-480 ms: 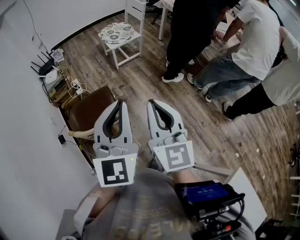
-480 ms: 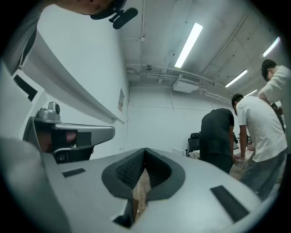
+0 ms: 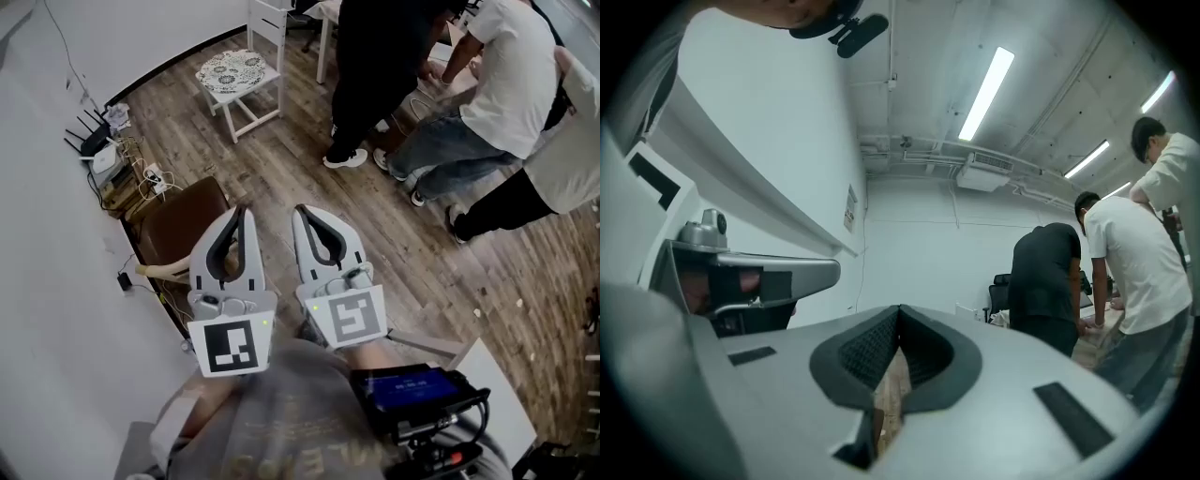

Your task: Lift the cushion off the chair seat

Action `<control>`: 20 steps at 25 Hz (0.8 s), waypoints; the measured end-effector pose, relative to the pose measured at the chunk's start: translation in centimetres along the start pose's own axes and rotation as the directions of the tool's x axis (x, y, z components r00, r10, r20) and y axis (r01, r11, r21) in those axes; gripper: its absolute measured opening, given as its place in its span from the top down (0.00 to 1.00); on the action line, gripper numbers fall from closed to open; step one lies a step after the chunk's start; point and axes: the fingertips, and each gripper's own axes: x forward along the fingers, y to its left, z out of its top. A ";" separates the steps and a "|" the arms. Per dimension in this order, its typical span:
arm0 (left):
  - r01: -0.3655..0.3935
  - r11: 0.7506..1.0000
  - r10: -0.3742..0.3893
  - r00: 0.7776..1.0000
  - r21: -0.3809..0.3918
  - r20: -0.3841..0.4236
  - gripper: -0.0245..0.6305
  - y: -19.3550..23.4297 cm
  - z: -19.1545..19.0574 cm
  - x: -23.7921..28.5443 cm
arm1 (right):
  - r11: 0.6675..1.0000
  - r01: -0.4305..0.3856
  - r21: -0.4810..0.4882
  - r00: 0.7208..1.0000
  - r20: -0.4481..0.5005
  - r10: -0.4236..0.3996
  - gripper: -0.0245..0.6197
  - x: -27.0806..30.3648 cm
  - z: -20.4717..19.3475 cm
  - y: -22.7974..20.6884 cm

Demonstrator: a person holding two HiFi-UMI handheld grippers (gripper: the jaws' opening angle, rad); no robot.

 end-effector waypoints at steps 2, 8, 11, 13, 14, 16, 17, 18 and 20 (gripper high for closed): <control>-0.005 1.000 0.005 1.000 0.001 -0.004 0.95 -0.9 0.1 0.2 | 1.000 -0.003 0.013 1.000 -0.013 0.004 0.95 -0.6 -0.1 -0.8; -0.016 1.000 0.016 1.000 -0.001 -0.016 0.95 -3.4 -0.4 0.4 | 0.999 -0.002 0.038 1.000 -0.025 0.003 0.95 -2.0 -0.8 -3.3; -0.016 1.000 0.016 1.000 0.004 -0.025 0.95 -3.6 -1.1 0.3 | 0.999 -0.006 0.038 1.000 -0.020 0.007 0.95 -2.0 -1.4 -3.2; -0.022 1.000 0.022 0.999 0.004 -0.028 0.95 -3.1 -1.4 0.4 | 0.999 -0.016 0.040 1.000 -0.020 0.017 0.95 -1.7 -1.8 -2.8; -0.025 1.000 0.026 0.999 0.005 -0.031 0.95 -2.9 -1.4 0.9 | 0.999 -0.022 0.042 1.000 -0.021 0.023 0.95 -1.3 -2.0 -3.1; -0.033 0.999 0.033 0.999 0.005 -0.038 0.95 -2.8 -1.5 2.7 | 0.999 -0.023 0.043 0.999 -0.031 0.024 0.95 -0.1 -2.0 -4.5; -0.037 0.999 0.037 0.998 0.004 -0.042 0.95 -2.6 -1.6 3.7 | 0.999 -0.020 0.041 0.999 -0.040 0.021 0.95 0.6 -2.2 -5.3; -0.043 0.999 0.043 0.998 0.002 -0.046 0.95 -2.4 -1.9 4.7 | 0.999 -0.019 0.041 0.999 -0.047 0.021 0.95 1.3 -2.4 -6.0; -0.052 0.999 0.052 0.997 -0.003 -0.051 0.95 -1.7 -2.4 6.7 | 0.998 -0.028 0.049 0.999 -0.042 0.030 0.95 3.0 -2.8 -6.9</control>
